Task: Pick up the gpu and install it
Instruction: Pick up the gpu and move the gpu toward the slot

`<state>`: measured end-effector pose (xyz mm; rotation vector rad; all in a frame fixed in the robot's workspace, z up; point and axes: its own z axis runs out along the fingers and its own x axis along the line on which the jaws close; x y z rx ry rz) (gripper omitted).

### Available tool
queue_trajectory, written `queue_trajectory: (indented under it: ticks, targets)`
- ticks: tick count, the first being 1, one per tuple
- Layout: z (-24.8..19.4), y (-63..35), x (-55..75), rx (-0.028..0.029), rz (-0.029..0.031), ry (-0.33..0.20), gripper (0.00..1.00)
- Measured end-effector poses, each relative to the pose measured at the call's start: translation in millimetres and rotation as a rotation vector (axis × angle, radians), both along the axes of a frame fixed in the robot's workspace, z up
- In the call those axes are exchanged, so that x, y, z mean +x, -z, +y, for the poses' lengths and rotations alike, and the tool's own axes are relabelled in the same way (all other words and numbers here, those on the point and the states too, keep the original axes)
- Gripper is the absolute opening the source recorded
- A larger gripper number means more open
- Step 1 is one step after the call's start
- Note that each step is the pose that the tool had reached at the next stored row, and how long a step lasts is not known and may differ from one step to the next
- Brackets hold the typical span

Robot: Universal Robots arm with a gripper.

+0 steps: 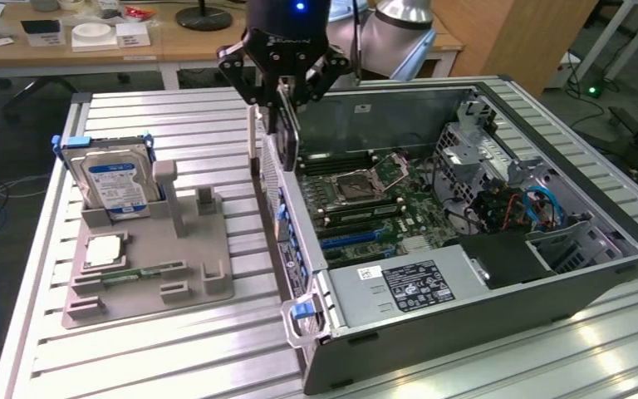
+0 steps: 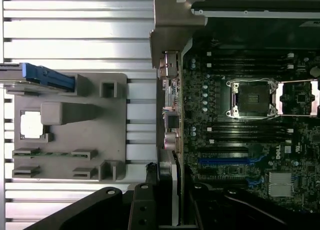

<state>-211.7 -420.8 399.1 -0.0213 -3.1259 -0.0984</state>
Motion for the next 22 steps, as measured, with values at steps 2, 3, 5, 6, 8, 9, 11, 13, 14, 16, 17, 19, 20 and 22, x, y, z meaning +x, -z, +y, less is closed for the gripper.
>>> queue_trajectory:
  ticks: [2,3,5,6,8,9,11,13,14,16,17,19,20,22]
  targets:
    - [0.0,0.2,7.7,-0.0001,0.0,0.0,0.28]
    - [0.0,0.3,11.6,-0.0001,0.0,0.0,0.28]
    - [0.0,0.7,18.9,-0.0001,-0.0002,0.0,0.28]
    - [0.0,0.9,21.9,-0.0001,-0.0001,0.0,0.28]
    - [0.0,1.3,27.8,0.0,-0.0005,0.0,0.28]
    - [0.0,1.5,29.4,0.0,-0.0006,0.0,0.28]
    - [0.0,2.0,33.3,0.0,-0.0011,0.0,0.28]
    - [0.0,2.4,39.5,-0.0001,-0.0012,0.0,0.28]
    - [0.0,2.6,42.6,0.0,-0.0014,0.0,0.28]
    - [0.0,3.0,49.2,-0.0001,-0.0016,0.0,0.28]
    - [0.0,3.3,52.6,0.0,-0.0018,0.0,0.28]
    - [0.0,3.7,59.0,0.0,-0.0018,0.0,0.28]
    - [0.0,4.0,62.1,0.0001,-0.002,0.0,0.28]
    - [0.0,4.3,67.7,0.0,-0.0023,0.0,0.28]
